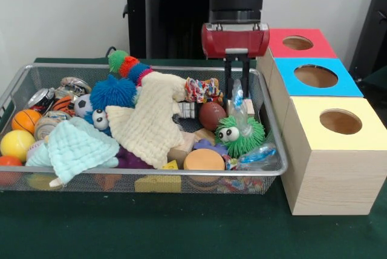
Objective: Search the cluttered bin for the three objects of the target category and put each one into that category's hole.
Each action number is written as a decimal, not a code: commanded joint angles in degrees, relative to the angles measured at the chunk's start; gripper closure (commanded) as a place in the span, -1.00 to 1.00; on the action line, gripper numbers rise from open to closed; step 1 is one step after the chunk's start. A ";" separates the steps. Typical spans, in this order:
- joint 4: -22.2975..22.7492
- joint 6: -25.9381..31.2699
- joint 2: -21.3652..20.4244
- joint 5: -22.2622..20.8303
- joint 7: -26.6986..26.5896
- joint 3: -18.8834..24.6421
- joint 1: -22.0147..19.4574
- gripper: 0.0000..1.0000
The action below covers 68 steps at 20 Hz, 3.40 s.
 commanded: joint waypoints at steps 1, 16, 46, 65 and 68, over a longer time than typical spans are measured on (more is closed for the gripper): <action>7.21 12.53 -9.03 6.58 -2.29 10.06 -6.45 1.00; 16.70 17.67 -14.40 17.17 7.37 6.67 -0.64 1.00; 9.02 10.27 -7.38 20.02 9.69 -13.67 17.80 1.00; 4.60 13.68 -5.00 28.57 12.39 -14.74 23.73 1.00; 3.92 14.33 -4.50 29.93 12.53 -15.10 24.69 1.00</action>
